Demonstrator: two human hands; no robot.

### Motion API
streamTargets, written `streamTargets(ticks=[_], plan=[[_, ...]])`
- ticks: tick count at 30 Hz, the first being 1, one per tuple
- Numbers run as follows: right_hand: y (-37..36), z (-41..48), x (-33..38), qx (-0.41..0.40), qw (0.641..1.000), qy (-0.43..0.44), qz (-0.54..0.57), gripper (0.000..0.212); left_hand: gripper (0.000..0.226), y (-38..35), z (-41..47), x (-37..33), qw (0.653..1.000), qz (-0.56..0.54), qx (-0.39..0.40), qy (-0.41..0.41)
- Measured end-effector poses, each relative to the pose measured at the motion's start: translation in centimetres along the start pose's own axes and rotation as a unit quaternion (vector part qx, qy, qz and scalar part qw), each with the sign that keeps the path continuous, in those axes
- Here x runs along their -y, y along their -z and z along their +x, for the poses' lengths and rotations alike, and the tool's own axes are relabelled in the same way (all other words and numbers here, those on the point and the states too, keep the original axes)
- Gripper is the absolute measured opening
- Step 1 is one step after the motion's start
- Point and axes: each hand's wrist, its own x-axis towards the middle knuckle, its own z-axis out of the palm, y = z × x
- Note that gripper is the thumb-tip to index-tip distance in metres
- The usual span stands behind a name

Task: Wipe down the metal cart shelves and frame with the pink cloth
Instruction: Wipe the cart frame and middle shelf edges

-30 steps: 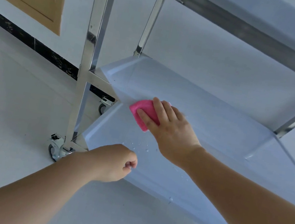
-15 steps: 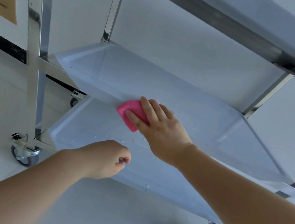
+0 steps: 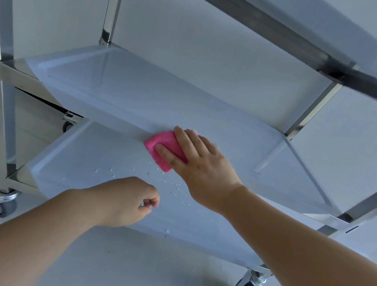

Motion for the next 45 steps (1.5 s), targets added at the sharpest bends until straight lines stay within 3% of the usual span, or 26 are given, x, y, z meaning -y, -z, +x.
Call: streamTargets(ticks=[45], plan=[[-3.8, -14.6, -8.0, 0.010, 1.000, -0.022, -0.016, 0.059, 0.010, -7.7, 8.6, -9.3, 0.993, 0.003, 0.081, -0.082]])
